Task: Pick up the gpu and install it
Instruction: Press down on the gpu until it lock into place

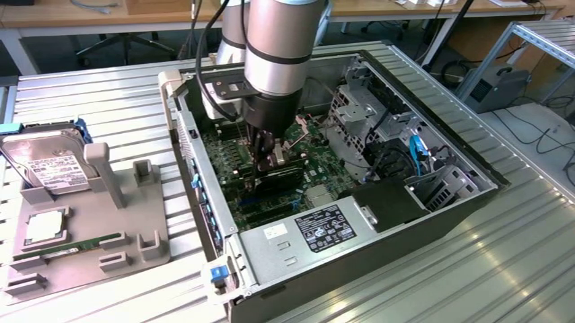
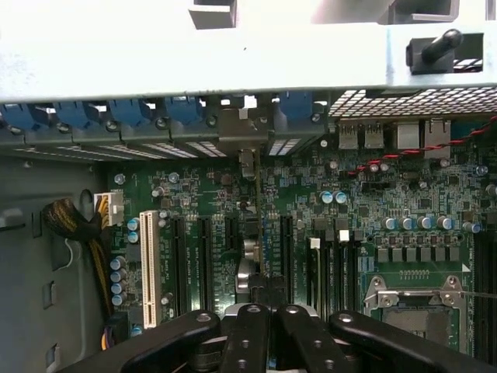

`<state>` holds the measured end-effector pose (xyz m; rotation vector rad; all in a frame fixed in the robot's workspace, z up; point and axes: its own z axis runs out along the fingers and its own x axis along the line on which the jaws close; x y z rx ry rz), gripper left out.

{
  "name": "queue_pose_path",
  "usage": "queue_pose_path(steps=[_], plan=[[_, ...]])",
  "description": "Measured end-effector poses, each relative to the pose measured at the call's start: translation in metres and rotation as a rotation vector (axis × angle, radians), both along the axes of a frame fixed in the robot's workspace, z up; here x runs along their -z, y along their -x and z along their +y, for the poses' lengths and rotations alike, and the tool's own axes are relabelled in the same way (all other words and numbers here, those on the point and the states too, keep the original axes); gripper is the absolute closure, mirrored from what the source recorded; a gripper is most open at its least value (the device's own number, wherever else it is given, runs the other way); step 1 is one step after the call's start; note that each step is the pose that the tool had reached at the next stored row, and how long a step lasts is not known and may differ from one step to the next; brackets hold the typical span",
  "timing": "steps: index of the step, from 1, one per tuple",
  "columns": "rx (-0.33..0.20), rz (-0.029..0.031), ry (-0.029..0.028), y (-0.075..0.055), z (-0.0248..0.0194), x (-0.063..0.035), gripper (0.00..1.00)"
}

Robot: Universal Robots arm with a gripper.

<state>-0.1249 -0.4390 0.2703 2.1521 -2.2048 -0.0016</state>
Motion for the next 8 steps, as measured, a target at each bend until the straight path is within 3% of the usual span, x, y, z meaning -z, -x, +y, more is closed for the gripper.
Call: queue_pose_path(steps=[8], plan=[[0.0, 0.0, 0.0001, 0.0004, 0.0, 0.0001, 0.89]])
